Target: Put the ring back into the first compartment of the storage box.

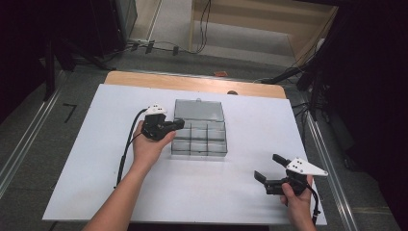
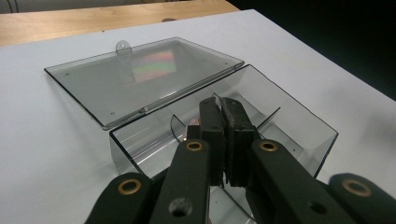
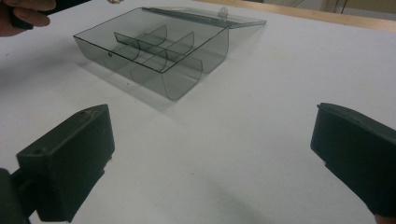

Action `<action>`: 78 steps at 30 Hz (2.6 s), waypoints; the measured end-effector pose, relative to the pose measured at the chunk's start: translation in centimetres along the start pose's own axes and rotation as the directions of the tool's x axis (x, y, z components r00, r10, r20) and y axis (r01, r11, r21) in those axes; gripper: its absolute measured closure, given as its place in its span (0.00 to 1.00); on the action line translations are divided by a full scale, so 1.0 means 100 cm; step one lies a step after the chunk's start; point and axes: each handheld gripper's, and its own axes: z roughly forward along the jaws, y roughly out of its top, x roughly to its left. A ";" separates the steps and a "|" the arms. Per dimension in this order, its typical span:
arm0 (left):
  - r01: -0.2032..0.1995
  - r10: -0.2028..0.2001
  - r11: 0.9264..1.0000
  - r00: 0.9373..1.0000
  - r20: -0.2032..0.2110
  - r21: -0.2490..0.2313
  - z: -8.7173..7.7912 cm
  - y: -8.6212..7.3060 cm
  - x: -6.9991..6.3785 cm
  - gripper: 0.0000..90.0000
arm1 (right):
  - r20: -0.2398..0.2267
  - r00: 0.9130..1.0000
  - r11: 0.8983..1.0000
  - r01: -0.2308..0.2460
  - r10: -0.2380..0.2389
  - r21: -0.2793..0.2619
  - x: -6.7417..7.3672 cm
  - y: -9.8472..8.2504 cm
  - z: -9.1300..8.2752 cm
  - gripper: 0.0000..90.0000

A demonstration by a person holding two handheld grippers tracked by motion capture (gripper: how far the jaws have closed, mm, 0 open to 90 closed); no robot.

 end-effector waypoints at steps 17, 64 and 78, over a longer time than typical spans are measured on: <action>0.020 -0.019 1.000 1.000 -0.006 0.016 0.018 -0.002 0.007 0.98 | -0.002 1.000 1.000 0.004 -0.004 0.005 0.000 -0.001 0.002 0.00; 0.097 -0.098 0.993 0.995 -0.008 -0.067 -0.004 -0.012 0.023 0.38 | -0.033 0.999 1.000 0.015 -0.014 0.015 0.008 0.005 0.012 0.00; 0.124 -0.124 0.988 0.992 0.015 -0.088 -0.015 -0.014 0.033 0.09 | -0.092 0.996 1.000 0.005 -0.004 0.009 0.012 0.021 0.023 0.00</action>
